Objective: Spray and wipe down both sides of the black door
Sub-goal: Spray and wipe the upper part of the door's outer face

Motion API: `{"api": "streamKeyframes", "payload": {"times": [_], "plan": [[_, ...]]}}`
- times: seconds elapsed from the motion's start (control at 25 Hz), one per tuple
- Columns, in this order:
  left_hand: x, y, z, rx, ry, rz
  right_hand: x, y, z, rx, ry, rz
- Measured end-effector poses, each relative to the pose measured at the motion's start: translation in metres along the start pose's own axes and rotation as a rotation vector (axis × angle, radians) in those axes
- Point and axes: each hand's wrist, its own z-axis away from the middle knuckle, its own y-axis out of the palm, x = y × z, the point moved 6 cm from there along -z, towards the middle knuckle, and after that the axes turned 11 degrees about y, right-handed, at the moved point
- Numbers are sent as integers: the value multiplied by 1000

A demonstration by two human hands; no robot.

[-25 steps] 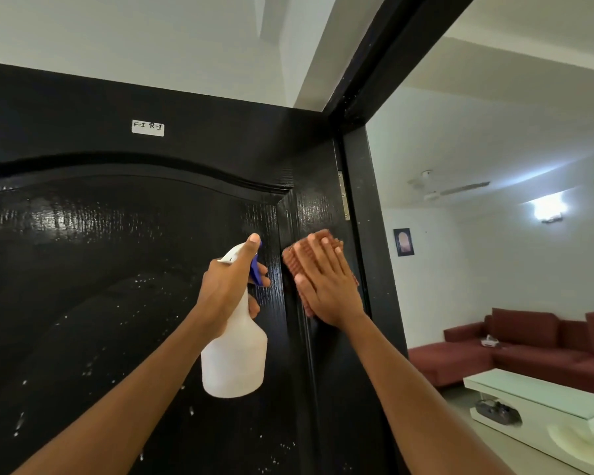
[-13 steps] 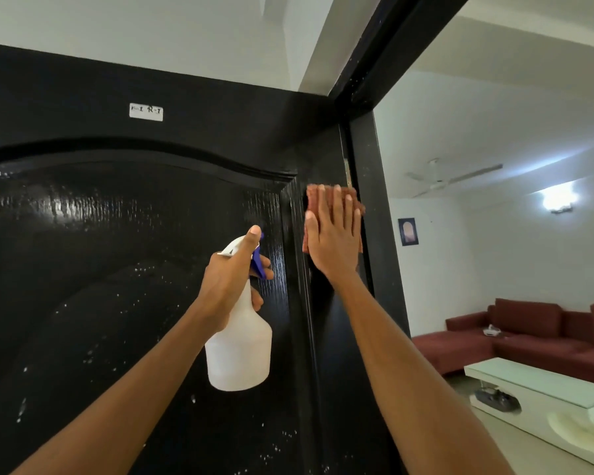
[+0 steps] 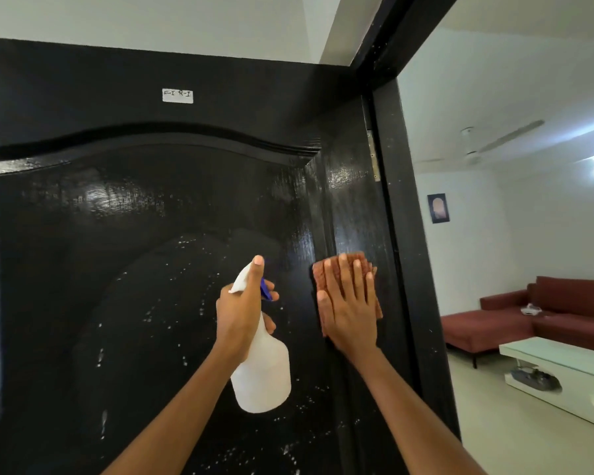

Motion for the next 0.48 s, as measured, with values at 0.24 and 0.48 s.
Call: {"api": "streamKeyframes", "payload": {"times": [0.24, 0.48], "plan": [[6, -53, 6, -60, -26, 1, 54, -13, -79, -34, -51, -14], [-3, -78, -4, -55, -14, -23, 75, 11, 2, 17, -93, -75]]}}
